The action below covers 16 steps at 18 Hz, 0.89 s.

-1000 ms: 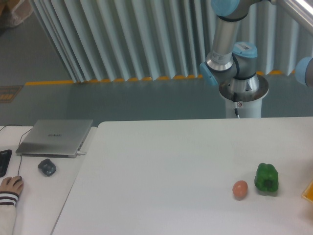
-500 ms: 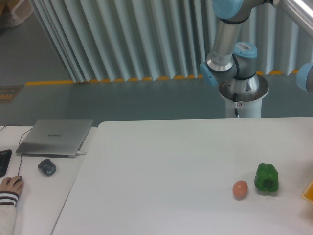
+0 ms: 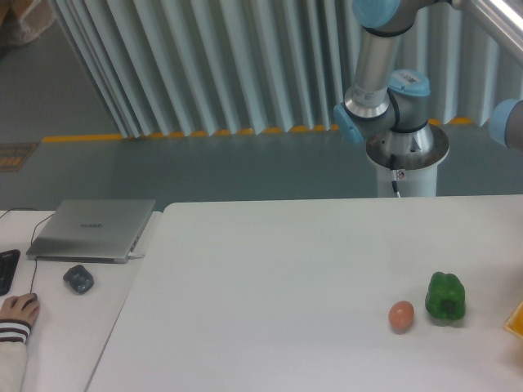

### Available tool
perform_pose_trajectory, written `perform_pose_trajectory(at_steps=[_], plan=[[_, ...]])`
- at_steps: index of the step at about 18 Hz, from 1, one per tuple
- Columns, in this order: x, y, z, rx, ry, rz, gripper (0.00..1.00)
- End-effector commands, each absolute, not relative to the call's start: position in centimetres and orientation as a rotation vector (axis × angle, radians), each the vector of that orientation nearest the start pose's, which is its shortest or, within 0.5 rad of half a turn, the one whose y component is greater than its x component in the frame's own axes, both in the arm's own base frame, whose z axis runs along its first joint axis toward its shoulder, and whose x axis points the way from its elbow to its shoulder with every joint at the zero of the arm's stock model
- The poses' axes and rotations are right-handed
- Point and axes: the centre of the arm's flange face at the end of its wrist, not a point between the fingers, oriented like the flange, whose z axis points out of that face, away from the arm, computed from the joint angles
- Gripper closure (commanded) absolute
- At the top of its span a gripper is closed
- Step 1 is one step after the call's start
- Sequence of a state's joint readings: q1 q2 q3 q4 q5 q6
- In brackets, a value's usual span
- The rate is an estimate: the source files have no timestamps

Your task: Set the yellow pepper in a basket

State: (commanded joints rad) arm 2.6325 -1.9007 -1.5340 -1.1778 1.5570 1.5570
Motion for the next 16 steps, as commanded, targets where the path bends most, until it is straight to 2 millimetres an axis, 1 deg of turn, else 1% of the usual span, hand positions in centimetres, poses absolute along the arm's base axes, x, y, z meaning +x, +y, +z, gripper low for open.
perform_pose_trajectory(at_steps=[1, 3, 5, 6, 8, 9, 11, 14, 16], plan=[[-46.9, 42.5, 36.3, -3.009, 0.772, 0.107, 0.0], [-45.4, 42.5, 36.9, -3.016, 0.768, 0.027, 0.0], [-43.8, 42.8, 37.5, -2.982, 0.785, -0.043, 0.0], [-42.9, 42.6, 37.9, -2.966, 0.79, -0.067, 0.0], [-40.4, 42.2, 38.1, -2.927, 0.793, -0.095, 0.0], [-39.7, 42.4, 38.0, -2.906, 0.773, -0.103, 0.0], [-39.5, 42.0, 38.7, -2.912, 0.761, -0.081, 0.0], [-38.2, 42.0, 40.3, -2.905, 0.771, -0.054, 0.0], [-38.0, 41.8, 40.5, -2.919, 0.739, -0.065, 0.0]])
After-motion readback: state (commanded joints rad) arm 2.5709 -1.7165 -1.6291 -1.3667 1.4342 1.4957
